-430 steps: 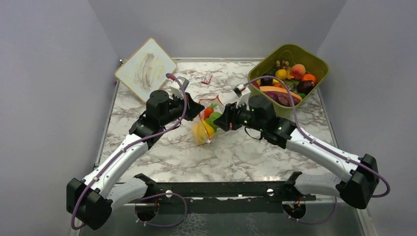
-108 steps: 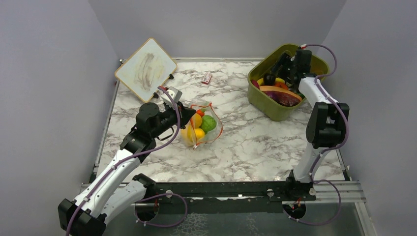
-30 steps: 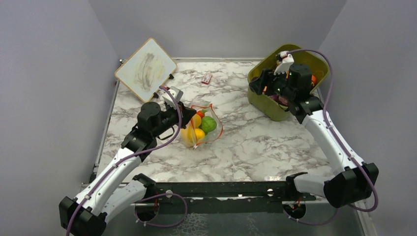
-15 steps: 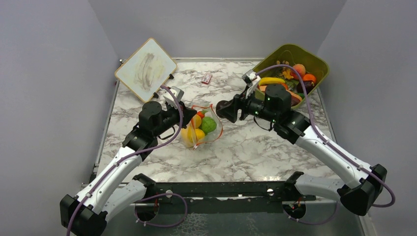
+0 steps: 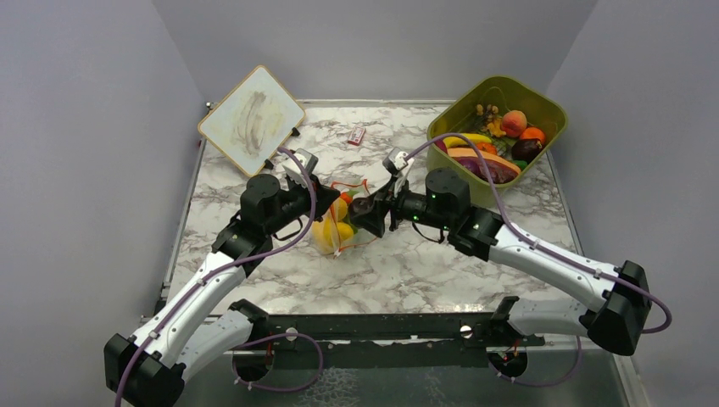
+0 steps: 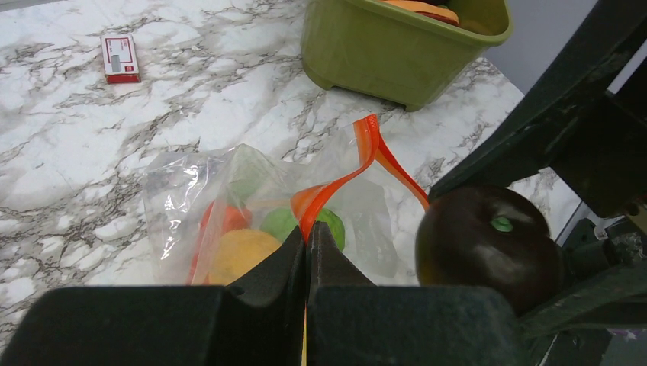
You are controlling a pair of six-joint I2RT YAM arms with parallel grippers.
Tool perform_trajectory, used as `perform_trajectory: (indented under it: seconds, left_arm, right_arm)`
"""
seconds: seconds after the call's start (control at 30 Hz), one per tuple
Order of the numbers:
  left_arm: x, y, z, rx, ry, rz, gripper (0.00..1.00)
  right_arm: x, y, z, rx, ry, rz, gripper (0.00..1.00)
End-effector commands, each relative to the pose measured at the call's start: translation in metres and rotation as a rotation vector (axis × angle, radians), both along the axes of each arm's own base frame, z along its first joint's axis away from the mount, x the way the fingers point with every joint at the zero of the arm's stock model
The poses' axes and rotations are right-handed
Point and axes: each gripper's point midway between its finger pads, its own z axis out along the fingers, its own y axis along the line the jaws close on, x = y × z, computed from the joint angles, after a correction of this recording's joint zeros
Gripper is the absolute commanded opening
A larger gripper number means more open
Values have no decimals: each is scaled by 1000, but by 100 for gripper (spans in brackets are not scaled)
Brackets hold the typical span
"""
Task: Place the food in the zip-top bag and seal the zipper
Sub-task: Place the fake fruit in the zipper food storage bag.
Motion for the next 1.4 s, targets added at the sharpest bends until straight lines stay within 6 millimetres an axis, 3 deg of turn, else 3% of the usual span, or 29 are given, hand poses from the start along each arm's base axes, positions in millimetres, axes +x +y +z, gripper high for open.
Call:
perform_trajectory:
  seconds: [0.0, 0.43, 0.73, 1.13, 1.37]
  left_arm:
    - [-1, -5, 15, -35, -44, -27, 0]
    - [-2, -5, 16, -35, -48, -31, 0]
    - [-4, -7, 15, -36, -42, -49, 0]
    - [-7, -14, 15, -49, -34, -89, 0]
    - [-7, -12, 15, -47, -38, -83, 0]
  right_arm:
    - [20, 10, 8, 13, -118, -42, 51]
    - [58, 24, -32, -113, -264, -105, 53]
    - [73, 17, -59, -135, -371, -167, 54]
    - [76, 34, -42, 2, -498, -143, 55]
    - [94, 41, -67, -29, -520, -189, 66]
